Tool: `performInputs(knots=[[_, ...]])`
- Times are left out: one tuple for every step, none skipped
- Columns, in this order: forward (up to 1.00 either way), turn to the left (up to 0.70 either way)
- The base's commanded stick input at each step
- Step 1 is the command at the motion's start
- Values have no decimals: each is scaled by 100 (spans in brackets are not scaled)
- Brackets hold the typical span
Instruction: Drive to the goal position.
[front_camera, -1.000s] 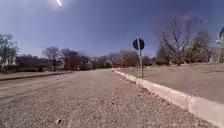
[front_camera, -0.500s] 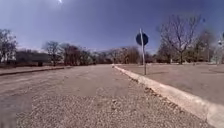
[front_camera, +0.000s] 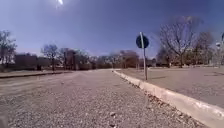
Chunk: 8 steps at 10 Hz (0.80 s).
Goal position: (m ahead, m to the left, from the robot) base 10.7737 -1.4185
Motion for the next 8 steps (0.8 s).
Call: performInputs(knots=[[70, 0], [70, 0], [70, 0], [70, 0], [70, 0], [70, 0], [70, 0], [70, 0]])
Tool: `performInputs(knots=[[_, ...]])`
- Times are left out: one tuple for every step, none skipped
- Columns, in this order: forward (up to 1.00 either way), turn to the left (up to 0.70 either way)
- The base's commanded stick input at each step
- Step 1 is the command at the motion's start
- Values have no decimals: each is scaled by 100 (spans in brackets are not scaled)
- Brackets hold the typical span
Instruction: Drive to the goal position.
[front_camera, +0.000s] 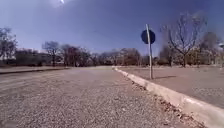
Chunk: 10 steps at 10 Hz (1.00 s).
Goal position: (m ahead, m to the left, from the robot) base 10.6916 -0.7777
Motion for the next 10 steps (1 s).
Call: performInputs(knots=[[70, 0], [70, 0], [70, 0], [70, 0], [70, 0], [70, 0], [70, 0], [70, 0], [70, 0], [70, 0]])
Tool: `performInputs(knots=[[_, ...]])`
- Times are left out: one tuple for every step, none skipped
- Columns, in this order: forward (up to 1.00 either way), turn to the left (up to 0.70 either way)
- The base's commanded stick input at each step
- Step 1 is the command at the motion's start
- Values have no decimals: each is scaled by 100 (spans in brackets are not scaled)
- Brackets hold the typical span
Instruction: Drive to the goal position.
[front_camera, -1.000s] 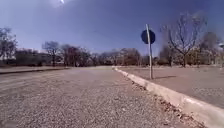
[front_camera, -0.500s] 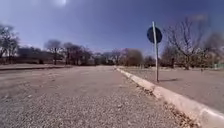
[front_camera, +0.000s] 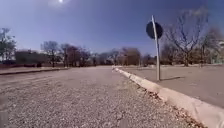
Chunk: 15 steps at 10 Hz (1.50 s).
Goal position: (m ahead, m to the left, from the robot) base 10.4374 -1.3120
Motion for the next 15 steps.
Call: performInputs(knots=[[70, 0], [70, 0], [70, 0], [70, 0], [70, 0], [70, 0], [70, 0], [70, 0], [70, 0], [70, 0], [70, 0], [70, 0], [70, 6], [70, 22], [70, 34]])
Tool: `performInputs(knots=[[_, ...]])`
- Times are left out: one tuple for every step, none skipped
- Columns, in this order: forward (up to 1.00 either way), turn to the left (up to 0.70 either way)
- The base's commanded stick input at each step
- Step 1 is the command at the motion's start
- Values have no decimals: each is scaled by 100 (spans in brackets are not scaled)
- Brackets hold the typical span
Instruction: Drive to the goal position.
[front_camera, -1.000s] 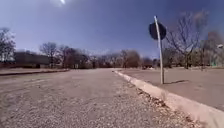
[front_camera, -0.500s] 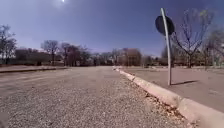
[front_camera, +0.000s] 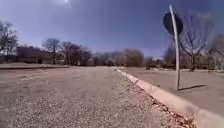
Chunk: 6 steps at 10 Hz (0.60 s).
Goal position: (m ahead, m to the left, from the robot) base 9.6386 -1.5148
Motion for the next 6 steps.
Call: performInputs(knots=[[70, 34], [70, 34], [70, 19], [70, 4], [70, 0], [70, 0]])
